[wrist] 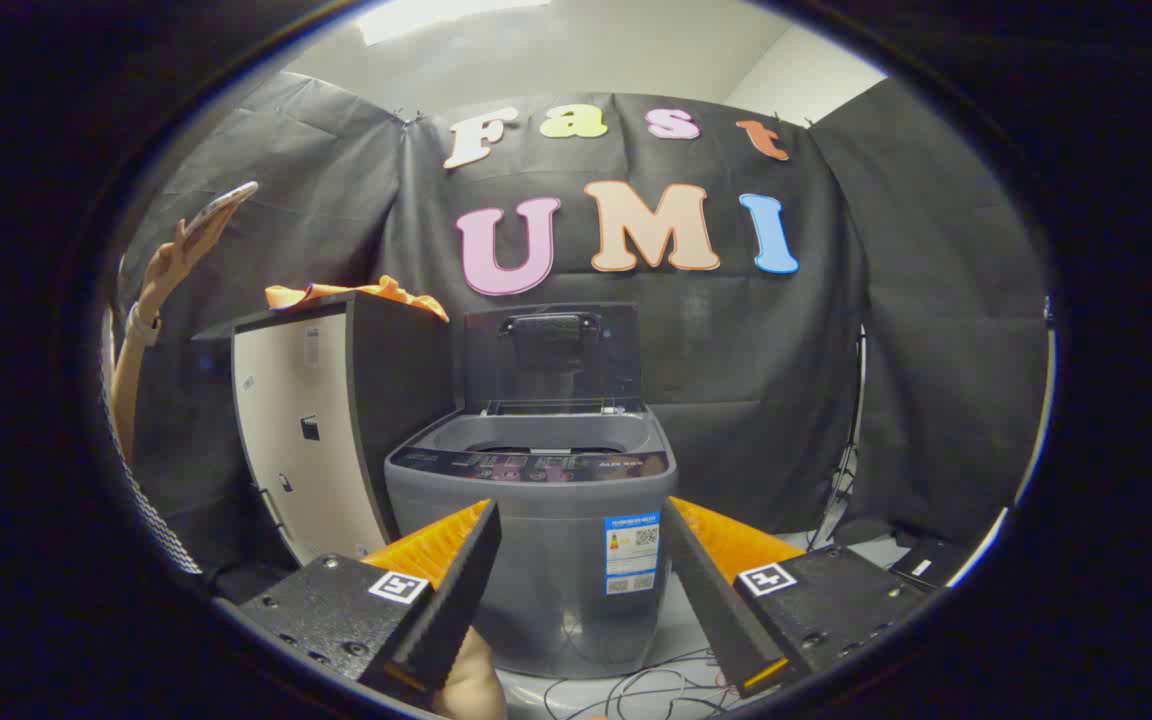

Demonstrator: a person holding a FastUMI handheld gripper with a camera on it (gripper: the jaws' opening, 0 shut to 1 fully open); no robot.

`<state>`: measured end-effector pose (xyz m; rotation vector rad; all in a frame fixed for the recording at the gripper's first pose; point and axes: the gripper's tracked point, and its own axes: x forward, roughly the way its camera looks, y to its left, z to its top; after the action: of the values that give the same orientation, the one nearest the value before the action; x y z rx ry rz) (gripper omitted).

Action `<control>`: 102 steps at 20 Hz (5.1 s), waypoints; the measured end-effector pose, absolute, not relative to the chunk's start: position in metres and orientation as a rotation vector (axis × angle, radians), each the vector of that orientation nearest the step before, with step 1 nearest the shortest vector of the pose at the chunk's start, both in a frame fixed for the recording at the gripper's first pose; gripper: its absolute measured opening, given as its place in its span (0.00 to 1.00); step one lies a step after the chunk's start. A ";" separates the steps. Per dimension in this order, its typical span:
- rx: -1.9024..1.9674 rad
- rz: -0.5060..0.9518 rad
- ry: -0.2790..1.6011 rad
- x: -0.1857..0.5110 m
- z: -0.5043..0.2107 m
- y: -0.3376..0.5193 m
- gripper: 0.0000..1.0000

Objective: Put the clothes into the washing machine and then close the washing machine lid.

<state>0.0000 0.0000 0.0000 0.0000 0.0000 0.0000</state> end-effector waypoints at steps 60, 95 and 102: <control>-0.134 0.553 0.527 0.300 0.166 0.461 1.00; 0.021 -0.028 0.328 0.342 0.238 0.182 0.00; 0.056 -0.072 0.270 0.353 0.251 0.155 0.02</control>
<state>0.3532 0.1551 0.2511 0.0563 0.2700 -0.0716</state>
